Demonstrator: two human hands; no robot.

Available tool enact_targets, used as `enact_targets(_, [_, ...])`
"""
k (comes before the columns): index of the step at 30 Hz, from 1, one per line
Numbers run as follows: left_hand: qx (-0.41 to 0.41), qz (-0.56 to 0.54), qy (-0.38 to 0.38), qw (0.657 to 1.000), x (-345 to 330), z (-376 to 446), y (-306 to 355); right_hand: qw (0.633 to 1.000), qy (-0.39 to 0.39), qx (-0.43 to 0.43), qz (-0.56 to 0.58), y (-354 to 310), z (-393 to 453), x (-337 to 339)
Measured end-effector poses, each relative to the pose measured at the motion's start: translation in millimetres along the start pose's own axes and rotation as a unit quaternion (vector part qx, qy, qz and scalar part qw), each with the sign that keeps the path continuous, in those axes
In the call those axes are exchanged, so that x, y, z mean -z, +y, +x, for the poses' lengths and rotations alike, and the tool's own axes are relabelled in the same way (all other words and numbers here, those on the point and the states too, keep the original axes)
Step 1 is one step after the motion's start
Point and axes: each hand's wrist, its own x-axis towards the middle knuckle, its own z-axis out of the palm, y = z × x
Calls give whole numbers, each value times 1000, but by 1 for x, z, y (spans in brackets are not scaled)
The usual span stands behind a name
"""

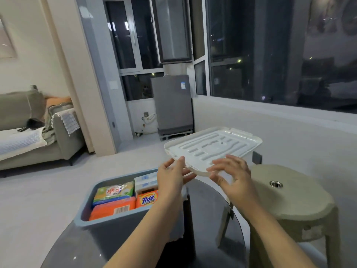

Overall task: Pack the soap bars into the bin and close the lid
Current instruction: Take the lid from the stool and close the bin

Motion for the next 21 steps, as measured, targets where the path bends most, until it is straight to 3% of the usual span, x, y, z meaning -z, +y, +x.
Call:
enact_targets(10, [-21,3,44,999,89,-15,73,992,-25,123,22,-93,20,-69])
enact_targets(14, [-58,75,59,994,115,-21,89,989,-51,139,17,-113,24,-87])
enact_targets(16, [-86,180,69,977,127,-24,94,988,-58,140,24,-119,28,-91])
enact_targets(21, [-220,412,5,884,144,-25,99,985,-94,141,16,-128,46,-89])
